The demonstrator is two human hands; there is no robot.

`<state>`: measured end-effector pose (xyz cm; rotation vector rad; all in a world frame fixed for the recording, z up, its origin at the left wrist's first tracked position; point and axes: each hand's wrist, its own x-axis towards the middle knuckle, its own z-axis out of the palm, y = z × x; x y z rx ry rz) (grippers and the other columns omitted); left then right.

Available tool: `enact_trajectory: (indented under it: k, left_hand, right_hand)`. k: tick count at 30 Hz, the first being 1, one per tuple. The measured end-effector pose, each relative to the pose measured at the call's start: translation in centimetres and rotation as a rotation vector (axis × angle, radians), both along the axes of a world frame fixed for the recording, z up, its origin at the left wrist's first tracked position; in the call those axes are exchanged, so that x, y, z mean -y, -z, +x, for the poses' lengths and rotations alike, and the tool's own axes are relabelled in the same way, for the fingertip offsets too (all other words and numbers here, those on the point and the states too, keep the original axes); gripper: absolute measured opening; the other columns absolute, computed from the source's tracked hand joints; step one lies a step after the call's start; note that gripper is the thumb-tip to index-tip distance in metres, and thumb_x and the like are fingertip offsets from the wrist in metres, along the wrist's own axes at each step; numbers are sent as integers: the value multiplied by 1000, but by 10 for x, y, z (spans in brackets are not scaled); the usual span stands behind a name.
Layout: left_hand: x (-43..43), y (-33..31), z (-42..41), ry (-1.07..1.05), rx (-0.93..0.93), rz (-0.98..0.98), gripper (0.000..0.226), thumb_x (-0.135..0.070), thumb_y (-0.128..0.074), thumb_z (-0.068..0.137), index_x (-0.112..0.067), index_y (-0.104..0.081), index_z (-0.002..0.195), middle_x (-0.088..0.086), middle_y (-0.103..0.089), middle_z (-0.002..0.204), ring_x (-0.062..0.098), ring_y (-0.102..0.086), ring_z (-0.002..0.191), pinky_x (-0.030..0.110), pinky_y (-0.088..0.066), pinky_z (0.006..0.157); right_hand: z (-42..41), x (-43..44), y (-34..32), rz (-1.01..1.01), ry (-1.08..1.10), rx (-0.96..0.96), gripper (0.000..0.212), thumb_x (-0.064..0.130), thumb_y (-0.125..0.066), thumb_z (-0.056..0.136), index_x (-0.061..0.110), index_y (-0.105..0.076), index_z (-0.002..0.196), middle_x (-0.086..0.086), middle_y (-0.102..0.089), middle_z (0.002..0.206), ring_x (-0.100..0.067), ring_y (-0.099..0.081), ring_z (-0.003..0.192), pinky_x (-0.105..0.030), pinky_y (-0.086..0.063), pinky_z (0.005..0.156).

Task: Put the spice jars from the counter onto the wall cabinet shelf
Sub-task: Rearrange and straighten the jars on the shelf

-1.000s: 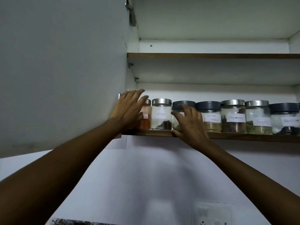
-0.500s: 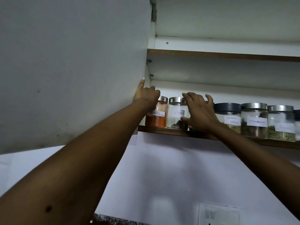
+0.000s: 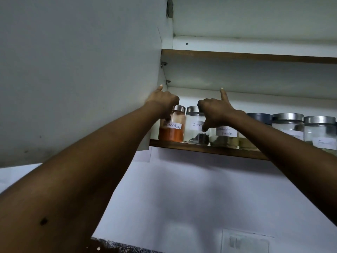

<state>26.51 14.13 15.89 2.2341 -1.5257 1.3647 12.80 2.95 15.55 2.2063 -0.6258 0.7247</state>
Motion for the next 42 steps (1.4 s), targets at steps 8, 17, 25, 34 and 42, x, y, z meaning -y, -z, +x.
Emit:
enact_trajectory:
  k: [8, 17, 25, 34, 42]
  left_hand:
    - [9, -19, -4, -16, -121, 20, 36, -9, -63, 85, -8, -56, 121, 13, -60, 123, 27, -46, 125, 48, -5, 116]
    - [29, -16, 11, -27, -175, 17, 35, -12, -62, 87, -10, -56, 121, 12, -60, 122, 27, -48, 123, 50, -2, 116]
    - [52, -18, 29, -101, -147, 37, 33, -9, -57, 89, -5, -54, 121, 14, -59, 120, 31, -51, 120, 56, 6, 113]
    - [72, -20, 37, -179, -180, 73, 31, -14, -57, 90, -5, -55, 120, 14, -58, 120, 29, -54, 114, 53, -7, 114]
    - [92, -23, 37, -335, -169, 192, 54, -51, -38, 95, -11, -45, 132, 9, -47, 140, 30, -31, 138, 63, 9, 109]
  right_hand:
    - [2, 3, -18, -84, -66, -6, 23, 11, -57, 81, 6, -63, 102, -12, -68, 104, -30, -60, 105, -52, 0, 115]
    - [20, 15, -13, -93, -44, -2, 21, 12, -55, 84, 7, -61, 104, -12, -67, 105, -28, -59, 106, -49, -4, 117]
    - [50, 27, -14, -108, 5, -32, 19, 14, -51, 86, 4, -57, 101, -16, -65, 105, -29, -57, 107, -46, -7, 117]
    - [79, 41, -16, -86, 66, -54, 23, 20, -43, 91, 7, -56, 105, -16, -63, 110, -30, -57, 109, -46, -6, 117]
    - [113, 54, -20, 23, 110, -56, 33, 31, -40, 97, 12, -54, 120, -10, -56, 126, -24, -48, 124, -41, -10, 117]
